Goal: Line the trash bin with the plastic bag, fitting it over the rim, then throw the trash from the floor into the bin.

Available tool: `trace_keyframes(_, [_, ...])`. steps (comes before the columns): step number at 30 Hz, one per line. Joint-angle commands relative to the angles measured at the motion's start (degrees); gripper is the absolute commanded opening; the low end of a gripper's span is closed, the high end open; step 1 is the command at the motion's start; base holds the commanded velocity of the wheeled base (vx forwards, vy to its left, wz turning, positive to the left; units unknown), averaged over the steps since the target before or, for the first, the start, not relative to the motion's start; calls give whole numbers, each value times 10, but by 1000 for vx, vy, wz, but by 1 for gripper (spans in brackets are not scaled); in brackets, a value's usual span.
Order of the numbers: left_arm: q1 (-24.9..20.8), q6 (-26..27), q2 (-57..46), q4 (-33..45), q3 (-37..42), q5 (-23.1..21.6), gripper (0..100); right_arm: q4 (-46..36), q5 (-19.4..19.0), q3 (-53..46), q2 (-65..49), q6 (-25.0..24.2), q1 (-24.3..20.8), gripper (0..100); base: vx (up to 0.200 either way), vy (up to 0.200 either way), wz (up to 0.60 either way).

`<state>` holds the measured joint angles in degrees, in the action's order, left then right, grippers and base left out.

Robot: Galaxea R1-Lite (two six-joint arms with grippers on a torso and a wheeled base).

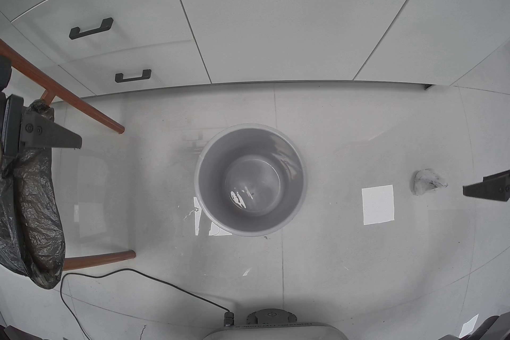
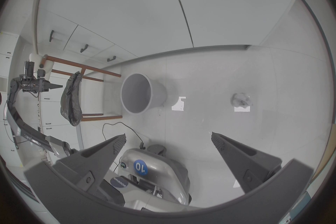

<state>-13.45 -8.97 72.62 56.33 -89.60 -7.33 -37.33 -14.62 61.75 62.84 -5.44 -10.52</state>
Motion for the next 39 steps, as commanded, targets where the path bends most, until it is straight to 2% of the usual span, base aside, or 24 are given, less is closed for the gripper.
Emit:
trace_keyframes(1, [1,0,0,0,-5,-1,100,33,-3,-3,12,0,0,100,0,200,0])
trace_keyframes(15, [25,-2,-18,0,-6,-1,100,54,-15,-7,20,-1,-16,100,0,200,0])
trace_keyframes(28, [35,-7,-49,-1,-18,-6,100,53,-13,-18,18,2,-51,100,0,200,0])
trace_keyframes(31, [18,-10,-79,2,0,-34,100,50,-13,-23,14,1,-52,100,0,0,0])
trace_keyframes(32, [-9,-8,-120,2,38,-79,100,49,-13,-33,11,0,-52,100,0,0,0])
trace_keyframes(33, [-9,-8,-120,2,38,-79,100,49,-13,-33,11,0,-52,100,0,0,0])
trace_keyframes(34, [-14,12,-180,-3,101,-146,100,50,-15,-50,-3,1,-55,100,0,0,0])
trace_keyframes(35, [-11,31,-199,-5,131,-175,100,50,-15,-53,-8,1,-57,100,0,0,0])
trace_keyframes(36, [-9,34,-201,-6,135,-179,100,50,-15,-54,-9,1,-59,100,0,0,0])
trace_keyframes(37, [18,59,-219,-22,167,-211,100,50,-14,-58,-13,1,-62,100,0,0,0])
trace_keyframes(39, [40,62,-222,-39,171,-228,100,50,-15,-55,-17,1,-62,100,0,0,0])
